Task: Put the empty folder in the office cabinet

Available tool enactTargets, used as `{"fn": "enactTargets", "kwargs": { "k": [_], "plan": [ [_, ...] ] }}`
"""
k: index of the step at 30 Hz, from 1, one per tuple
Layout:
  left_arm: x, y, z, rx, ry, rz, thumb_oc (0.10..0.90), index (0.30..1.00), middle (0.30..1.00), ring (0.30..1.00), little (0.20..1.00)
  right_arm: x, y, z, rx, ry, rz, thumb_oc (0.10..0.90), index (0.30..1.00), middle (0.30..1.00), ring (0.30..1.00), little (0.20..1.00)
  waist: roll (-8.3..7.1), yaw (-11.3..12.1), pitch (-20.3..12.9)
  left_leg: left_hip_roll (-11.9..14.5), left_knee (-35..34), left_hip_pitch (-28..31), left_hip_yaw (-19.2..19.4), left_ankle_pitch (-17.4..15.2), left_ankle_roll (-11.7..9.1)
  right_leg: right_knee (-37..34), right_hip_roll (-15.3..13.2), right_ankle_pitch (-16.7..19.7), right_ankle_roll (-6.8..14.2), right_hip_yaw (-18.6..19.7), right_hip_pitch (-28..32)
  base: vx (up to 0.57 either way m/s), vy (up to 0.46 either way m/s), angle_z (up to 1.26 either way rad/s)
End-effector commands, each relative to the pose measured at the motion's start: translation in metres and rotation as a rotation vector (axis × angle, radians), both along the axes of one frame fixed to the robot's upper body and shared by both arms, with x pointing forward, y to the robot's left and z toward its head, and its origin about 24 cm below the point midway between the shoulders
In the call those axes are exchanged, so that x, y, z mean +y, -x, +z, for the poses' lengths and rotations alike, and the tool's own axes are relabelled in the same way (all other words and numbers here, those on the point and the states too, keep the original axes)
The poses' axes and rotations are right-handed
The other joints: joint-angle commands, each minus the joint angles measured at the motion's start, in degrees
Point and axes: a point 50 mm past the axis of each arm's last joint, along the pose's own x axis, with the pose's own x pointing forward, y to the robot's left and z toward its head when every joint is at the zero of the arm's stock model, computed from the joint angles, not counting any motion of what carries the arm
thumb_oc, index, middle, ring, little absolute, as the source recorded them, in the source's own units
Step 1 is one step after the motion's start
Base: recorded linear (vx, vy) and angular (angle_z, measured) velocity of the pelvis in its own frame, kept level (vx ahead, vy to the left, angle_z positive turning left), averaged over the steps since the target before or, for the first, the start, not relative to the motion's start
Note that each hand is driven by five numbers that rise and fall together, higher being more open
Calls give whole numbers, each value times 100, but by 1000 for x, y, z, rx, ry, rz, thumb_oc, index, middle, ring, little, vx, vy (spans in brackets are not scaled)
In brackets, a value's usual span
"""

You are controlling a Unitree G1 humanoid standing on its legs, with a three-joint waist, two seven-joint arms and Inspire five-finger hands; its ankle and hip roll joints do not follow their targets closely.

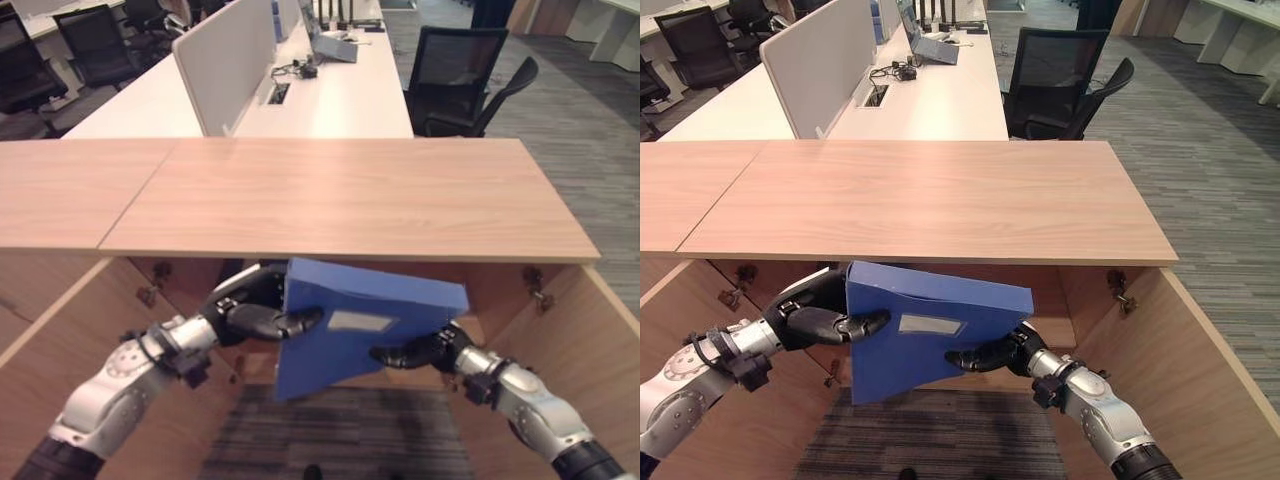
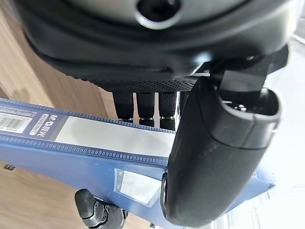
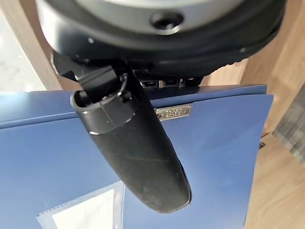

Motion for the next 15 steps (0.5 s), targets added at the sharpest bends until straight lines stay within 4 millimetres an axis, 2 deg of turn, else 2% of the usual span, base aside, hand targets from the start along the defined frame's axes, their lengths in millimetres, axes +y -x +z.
{"fn": "enactTargets", "kwargs": {
  "k": [1, 4, 15],
  "plan": [
    [-70, 3, 47, -211, 288, -415, 400, 300, 300, 300, 300, 100, -6, 121, -479, -502, 497, 400, 300, 300, 300, 300, -11, -140, -209, 162, 1, 383, -215, -764, -207, 209, -339, -591, 531, -85, 281, 0, 0, 0],
    [-72, 4, 45, -213, 324, -402, 400, 300, 300, 300, 300, 105, -3, 121, -467, -557, 491, 400, 300, 300, 300, 300, -11, -132, -217, 163, 1, 378, -210, -770, -203, 210, -345, -593, 530, -82, 276, 0, 0, 0],
    [-69, 5, 42, -228, 419, -323, 400, 300, 300, 300, 300, 106, -3, 125, -481, -630, 437, 400, 300, 300, 300, 300, -35, -112, -242, 153, 1, 364, -156, -773, -201, 130, -343, -542, 528, -96, 271, 0, 0, 0]
  ]
}}
